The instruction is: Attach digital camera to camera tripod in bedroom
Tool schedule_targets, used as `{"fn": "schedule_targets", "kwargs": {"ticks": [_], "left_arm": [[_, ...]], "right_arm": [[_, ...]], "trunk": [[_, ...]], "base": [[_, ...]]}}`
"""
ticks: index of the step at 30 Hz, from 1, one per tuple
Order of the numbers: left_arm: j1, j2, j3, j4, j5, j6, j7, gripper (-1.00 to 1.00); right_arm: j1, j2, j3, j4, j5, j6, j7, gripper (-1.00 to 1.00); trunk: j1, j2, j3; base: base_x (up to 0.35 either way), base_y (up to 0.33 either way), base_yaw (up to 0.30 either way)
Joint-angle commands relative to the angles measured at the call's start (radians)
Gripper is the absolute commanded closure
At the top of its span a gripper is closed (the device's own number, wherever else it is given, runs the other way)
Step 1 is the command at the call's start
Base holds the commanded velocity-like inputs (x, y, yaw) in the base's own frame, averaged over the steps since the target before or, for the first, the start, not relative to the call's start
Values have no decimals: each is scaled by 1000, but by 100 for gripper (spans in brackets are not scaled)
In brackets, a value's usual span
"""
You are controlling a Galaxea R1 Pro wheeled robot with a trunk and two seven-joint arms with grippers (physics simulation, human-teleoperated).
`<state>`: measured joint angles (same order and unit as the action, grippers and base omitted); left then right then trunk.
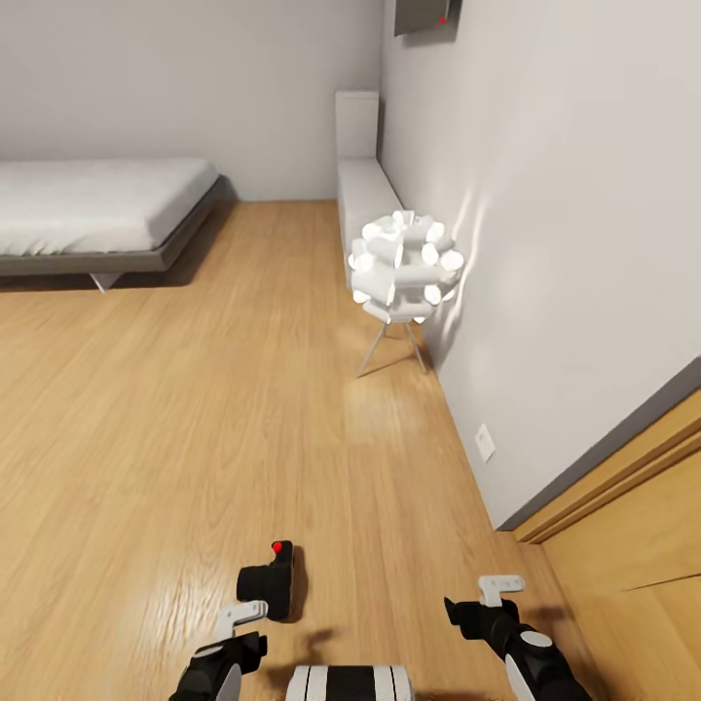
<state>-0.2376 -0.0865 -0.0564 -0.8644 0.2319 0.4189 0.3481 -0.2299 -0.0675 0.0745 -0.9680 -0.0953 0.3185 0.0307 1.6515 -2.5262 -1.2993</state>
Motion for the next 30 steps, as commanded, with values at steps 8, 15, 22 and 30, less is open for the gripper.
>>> {"fn": "schedule_targets", "kwargs": {"ticks": [8,15,22,30], "left_arm": [[0,0,-3,-6,10,3,9,-100],[0,0,-3,-7,10,2,9,-100],[0,0,-3,-50,10,7,12,-100],[0,1,-3,-126,10,18,14,-100]], "right_arm": [[0,-1,2,-1,-11,4,-2,-100],[0,-1,1,-1,-10,4,-2,-100],[0,-1,-1,-19,-12,0,5,-100],[0,-12,-9,-392,-28,22,17,-100]], "trunk": [[3,-2,-32],[7,-4,-59],[10,-5,-86],[13,-7,-117]], "base": [[0,0,0],[0,0,0],[0,0,0],[0,0,0]]}}
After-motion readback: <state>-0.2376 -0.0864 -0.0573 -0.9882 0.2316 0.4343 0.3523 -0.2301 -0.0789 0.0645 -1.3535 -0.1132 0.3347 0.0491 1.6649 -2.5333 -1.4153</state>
